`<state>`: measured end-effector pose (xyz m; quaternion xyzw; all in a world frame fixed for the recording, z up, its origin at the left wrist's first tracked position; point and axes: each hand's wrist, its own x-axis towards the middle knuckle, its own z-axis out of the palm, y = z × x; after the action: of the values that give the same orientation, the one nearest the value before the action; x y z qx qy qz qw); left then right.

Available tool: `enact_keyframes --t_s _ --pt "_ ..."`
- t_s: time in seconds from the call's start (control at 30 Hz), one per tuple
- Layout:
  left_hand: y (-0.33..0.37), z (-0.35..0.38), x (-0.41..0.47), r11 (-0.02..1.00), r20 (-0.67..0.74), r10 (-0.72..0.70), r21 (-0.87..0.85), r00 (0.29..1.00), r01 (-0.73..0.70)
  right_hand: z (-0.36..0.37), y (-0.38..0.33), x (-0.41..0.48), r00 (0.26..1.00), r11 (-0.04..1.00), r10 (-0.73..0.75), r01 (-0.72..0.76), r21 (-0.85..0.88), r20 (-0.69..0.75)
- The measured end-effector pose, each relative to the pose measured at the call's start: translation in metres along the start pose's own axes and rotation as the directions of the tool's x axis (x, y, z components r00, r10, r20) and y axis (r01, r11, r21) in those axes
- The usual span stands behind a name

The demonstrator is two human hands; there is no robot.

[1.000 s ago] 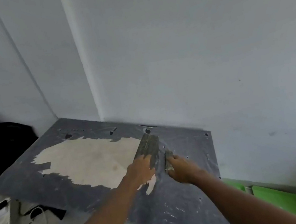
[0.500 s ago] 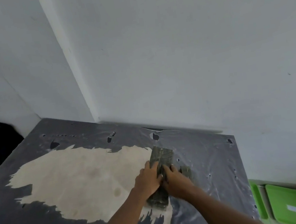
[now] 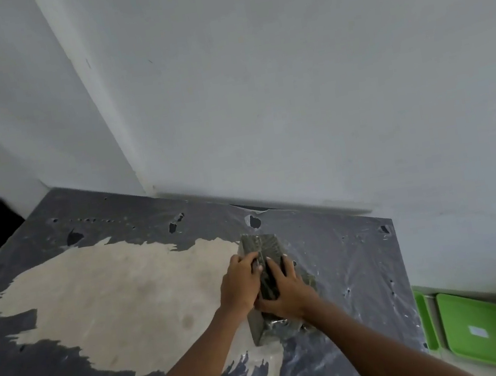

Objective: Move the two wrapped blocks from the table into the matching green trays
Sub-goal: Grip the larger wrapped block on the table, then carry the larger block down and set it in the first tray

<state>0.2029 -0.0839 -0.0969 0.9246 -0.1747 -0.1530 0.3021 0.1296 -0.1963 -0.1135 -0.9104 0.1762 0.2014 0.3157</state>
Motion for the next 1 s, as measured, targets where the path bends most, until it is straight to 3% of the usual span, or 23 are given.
enact_keyframes --t_s 0.13,0.23,0.3,0.4,0.5,0.6,0.7,0.83,0.9,1.0 --pt "0.010 0.001 -0.004 0.997 0.037 0.014 -0.071 0.999 -0.011 -0.008 0.008 -0.003 0.999 0.995 0.019 -0.015 0.095 -0.045" --pt "0.006 -0.007 -0.004 0.989 0.079 0.132 -0.083 0.988 -0.126 -0.023 0.021 -0.015 0.998 0.914 -0.016 0.039 0.404 -0.061" --pt "0.000 -0.017 -0.002 0.970 0.151 0.231 0.042 0.961 -0.239 -0.041 0.030 -0.022 0.994 0.828 -0.106 0.100 0.552 -0.021" --pt "-0.006 -0.030 0.001 0.888 0.369 0.311 0.215 0.876 -0.406 -0.071 0.040 -0.031 0.983 0.822 -0.180 0.135 0.553 0.027" --pt "-0.004 -0.035 0.005 0.732 0.549 0.354 0.341 0.757 -0.589 -0.093 0.054 -0.039 0.979 0.844 -0.181 0.108 0.526 0.090" --pt "0.015 -0.034 0.011 0.604 0.547 0.462 0.382 0.698 -0.699 -0.107 0.068 -0.049 0.978 0.832 -0.167 0.070 0.550 0.128" --pt "0.038 -0.030 0.014 0.598 0.510 0.548 0.315 0.663 -0.737 -0.113 0.079 -0.058 0.978 0.795 -0.148 0.031 0.606 0.144" --pt "0.056 -0.023 0.015 0.478 0.489 0.611 0.399 0.623 -0.782 -0.128 0.087 -0.070 0.973 0.880 -0.103 -0.008 0.476 0.207" --pt "0.061 -0.016 0.012 0.499 0.465 0.596 0.425 0.655 -0.756 -0.133 0.092 -0.074 0.979 0.952 -0.095 0.035 0.305 0.182" --pt "0.071 -0.002 0.009 0.549 0.416 0.566 0.454 0.712 -0.702 -0.130 0.099 -0.080 0.991 0.990 -0.128 0.130 -0.050 0.031"
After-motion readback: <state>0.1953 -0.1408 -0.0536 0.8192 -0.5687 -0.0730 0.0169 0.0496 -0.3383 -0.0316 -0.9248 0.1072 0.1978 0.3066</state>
